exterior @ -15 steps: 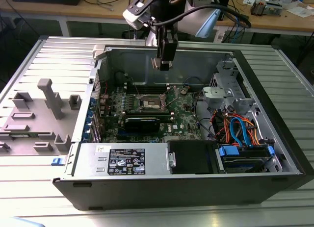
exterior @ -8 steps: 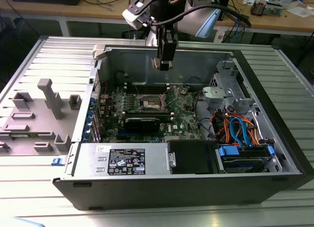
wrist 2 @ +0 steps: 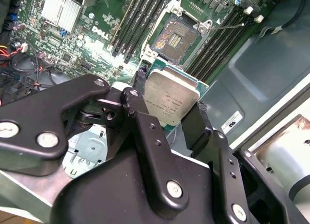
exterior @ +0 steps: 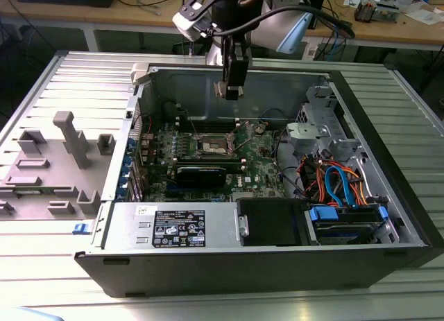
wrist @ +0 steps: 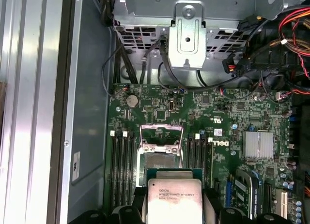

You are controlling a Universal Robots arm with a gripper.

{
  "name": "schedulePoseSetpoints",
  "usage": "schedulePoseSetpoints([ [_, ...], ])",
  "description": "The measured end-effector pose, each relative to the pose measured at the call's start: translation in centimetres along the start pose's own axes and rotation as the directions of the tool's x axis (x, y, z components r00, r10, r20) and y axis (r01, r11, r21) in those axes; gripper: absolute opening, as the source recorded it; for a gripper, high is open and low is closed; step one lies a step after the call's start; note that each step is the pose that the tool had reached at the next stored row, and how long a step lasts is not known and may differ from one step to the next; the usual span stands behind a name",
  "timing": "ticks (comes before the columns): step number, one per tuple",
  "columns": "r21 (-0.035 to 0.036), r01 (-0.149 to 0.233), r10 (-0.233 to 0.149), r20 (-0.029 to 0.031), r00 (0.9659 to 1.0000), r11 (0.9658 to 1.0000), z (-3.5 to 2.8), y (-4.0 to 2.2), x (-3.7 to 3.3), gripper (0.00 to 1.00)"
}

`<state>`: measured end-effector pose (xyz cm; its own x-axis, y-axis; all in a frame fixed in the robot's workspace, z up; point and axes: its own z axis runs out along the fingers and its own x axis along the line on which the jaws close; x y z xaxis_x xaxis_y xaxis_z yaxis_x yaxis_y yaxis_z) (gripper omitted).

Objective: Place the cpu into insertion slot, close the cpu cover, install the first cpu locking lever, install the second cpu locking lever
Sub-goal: 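Place the cpu into insertion slot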

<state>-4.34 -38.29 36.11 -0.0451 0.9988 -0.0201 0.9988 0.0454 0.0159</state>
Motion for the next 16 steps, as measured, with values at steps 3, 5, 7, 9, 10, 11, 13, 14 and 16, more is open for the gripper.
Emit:
schedulePoseSetpoints([
  [3,0.0001,-0.007,0.007,0.0001,1.0,1.0,0.0,0.0,0.0,0.55],
  [5,0.0002,-0.01,0.01,0.0001,0.9999,0.9999,0.0,0.0,0.0,0.55],
  [7,0.0004,-0.018,0.018,0.0003,0.9998,0.9998,0.0,0.0,0.0,0.55],
  [9,0.0005,-0.025,0.025,0.0004,0.9997,0.9997,0.0,0.0,0.0,0.55],
  [10,0.0005,-0.028,0.028,0.0004,0.9996,0.9996,0.0,0.0,0.0,0.55],
  [11,0.0006,-0.03,0.03,0.0005,0.9996,0.9996,0.0,0.0,0.0,0.55],
  [13,0.0006,-0.033,0.033,0.0005,0.9995,0.9995,0.0,0.0,0.0,0.55],
  [14,0.0007,-0.036,0.036,0.0006,0.9994,0.9994,0.0,0.0,0.0,0.55],
  [16,0.0008,-0.04,0.04,0.0007,0.9992,0.9992,0.0,0.0,0.0,0.55],
])
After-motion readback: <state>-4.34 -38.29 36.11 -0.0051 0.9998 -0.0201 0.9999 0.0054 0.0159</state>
